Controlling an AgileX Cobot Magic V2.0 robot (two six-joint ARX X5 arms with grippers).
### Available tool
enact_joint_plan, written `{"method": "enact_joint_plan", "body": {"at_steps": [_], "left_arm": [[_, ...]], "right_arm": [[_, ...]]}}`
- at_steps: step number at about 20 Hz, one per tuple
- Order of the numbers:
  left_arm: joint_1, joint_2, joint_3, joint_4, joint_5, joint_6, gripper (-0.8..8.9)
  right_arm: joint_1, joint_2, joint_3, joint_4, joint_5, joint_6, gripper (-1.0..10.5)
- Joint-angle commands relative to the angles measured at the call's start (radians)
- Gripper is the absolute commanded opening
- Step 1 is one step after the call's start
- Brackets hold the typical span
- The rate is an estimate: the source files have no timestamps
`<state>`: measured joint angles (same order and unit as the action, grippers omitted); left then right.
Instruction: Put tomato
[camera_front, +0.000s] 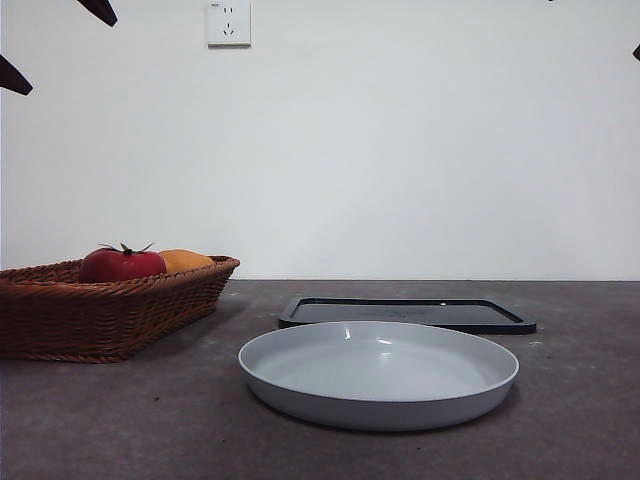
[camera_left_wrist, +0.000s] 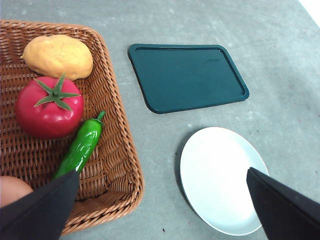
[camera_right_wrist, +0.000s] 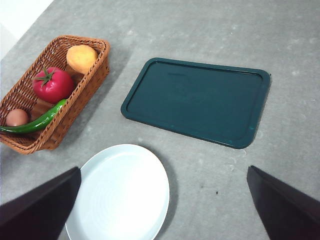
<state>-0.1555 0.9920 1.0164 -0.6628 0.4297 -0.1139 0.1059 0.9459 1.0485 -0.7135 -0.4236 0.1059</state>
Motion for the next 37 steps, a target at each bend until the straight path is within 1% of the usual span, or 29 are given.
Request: {"method": "enact_joint_plan", "body": {"at_steps": [1,3,5,8,10,12,15,19,22,24,26,32,33,35,36,37], "left_arm": [[-0.003,0.009,0.022,0.005,0.003,0.008,7.49],[-0.002,0.026,0.026,0.002,-0.037,0.008,7.47],[-0.001,0.074,0.05,-0.007,-0.108,0.01,7.47],[-0.001,0.204,0.141,-0.051,-0.195,0.038,7.47],[-0.001,0.319,0.226,-0.091,-0.231,0.059,7.47],[0.0,0.444,0.319,-0.116,-0.233,0.075,7.47],[0.0,0.628,0.452,-0.127,-0.239,0.077,7.47],[0.001,0.81,0.577,-0.146,-0.239,0.091,7.47],[0.001,0.898,0.633,-0.146,-0.274,0.127,7.47],[0.001,0.946,0.65,-0.13,-0.297,0.148,7.47],[0.004,0.981,0.66,-0.129,-0.303,0.148,7.47],[0.003,1.074,0.66,-0.133,-0.302,0.148,7.47],[0.003,1.083,0.66,-0.135,-0.302,0.147,7.3],[0.003,1.087,0.66,-0.143,-0.303,0.147,5.54],[0.004,1.087,0.66,-0.14,-0.303,0.147,4.42],[0.004,1.086,0.662,-0.142,-0.302,0.147,3.7]], "right_arm": [[0.004,0.006,0.016,0.011,-0.002,-0.001,7.3],[0.004,0.006,0.016,0.011,-0.002,-0.002,7.3],[0.004,0.006,0.016,0.016,-0.002,-0.001,7.3],[0.004,0.006,0.016,0.027,-0.002,-0.001,7.3],[0.004,0.006,0.016,0.029,-0.003,-0.001,7.3],[0.004,0.006,0.016,0.029,-0.006,-0.001,7.3],[0.004,0.006,0.016,0.029,-0.006,-0.001,7.3],[0.004,0.006,0.016,0.03,-0.006,-0.001,7.3],[0.004,0.006,0.016,0.029,-0.006,0.0,7.3],[0.004,0.006,0.016,0.029,-0.029,0.007,7.3],[0.004,0.006,0.016,0.029,-0.052,0.014,7.3],[0.004,0.006,0.016,0.029,-0.051,0.014,7.3],[0.004,0.006,0.016,0.029,-0.051,0.014,7.3],[0.004,0.006,0.016,0.029,-0.051,0.014,7.3],[0.004,0.006,0.016,0.029,-0.051,0.013,7.3],[0.004,0.006,0.016,0.029,-0.05,0.013,7.3]]}}
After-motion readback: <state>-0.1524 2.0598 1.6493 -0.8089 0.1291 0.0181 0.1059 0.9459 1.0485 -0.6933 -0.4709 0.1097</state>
